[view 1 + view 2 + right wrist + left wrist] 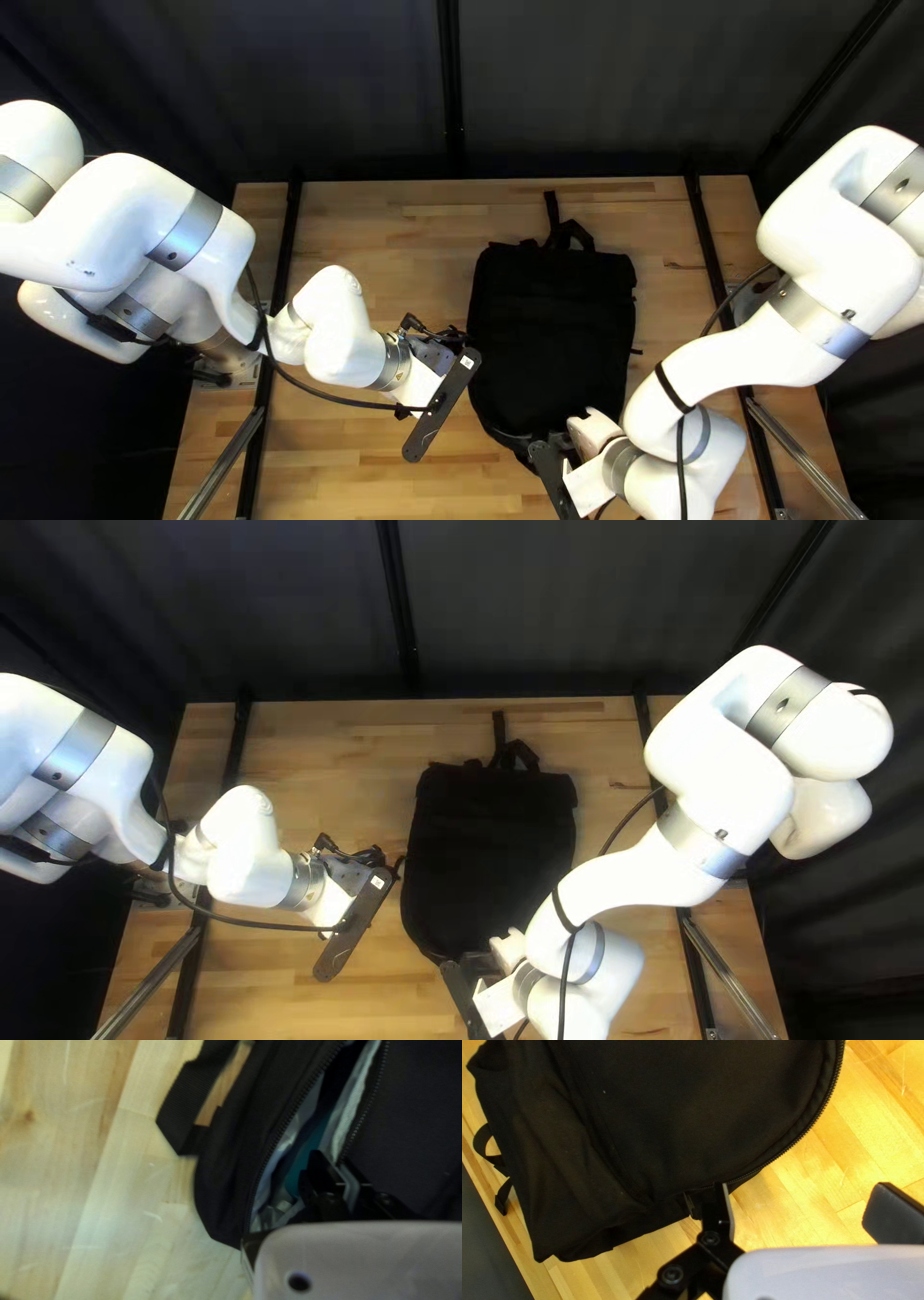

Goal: Remove a lunch box from a kids backpack

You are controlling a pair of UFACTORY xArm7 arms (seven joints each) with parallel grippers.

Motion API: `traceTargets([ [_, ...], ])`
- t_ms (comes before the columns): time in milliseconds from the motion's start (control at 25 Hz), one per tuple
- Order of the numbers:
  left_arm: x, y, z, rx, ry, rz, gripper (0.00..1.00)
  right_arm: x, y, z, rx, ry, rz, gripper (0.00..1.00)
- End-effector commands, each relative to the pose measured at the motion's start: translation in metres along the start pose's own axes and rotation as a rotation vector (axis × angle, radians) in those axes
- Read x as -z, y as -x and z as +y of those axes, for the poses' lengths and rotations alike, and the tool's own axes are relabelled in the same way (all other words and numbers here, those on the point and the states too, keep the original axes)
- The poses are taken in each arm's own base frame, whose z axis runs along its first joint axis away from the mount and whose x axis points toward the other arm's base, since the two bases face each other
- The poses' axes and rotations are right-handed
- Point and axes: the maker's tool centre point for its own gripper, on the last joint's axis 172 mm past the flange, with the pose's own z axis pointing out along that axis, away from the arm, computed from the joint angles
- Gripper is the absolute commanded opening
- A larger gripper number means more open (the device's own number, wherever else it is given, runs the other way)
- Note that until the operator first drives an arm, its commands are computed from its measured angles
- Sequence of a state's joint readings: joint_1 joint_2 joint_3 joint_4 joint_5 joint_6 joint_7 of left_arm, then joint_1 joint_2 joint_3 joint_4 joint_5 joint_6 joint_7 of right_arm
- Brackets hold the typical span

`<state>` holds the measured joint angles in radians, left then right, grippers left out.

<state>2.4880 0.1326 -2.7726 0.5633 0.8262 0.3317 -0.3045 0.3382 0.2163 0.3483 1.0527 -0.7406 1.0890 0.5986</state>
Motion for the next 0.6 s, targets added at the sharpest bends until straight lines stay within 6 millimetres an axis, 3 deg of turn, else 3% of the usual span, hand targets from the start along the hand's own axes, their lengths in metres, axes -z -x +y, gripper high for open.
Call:
traceTargets([
  [40,0.000,-0.002,-0.002,-0.003,-0.002,0.001,1.00,0.000,0.012,0.036,-0.001,0.033,-0.024,0.00],
  [280,-0.001,-0.002,-0.004,-0.006,-0.007,0.006,1.00,-0.005,0.028,0.088,-0.017,0.082,-0.057,0.00],
  [600,-0.007,0.000,-0.005,-0.012,-0.017,0.013,1.00,-0.028,0.040,0.133,-0.046,0.118,-0.108,0.00],
])
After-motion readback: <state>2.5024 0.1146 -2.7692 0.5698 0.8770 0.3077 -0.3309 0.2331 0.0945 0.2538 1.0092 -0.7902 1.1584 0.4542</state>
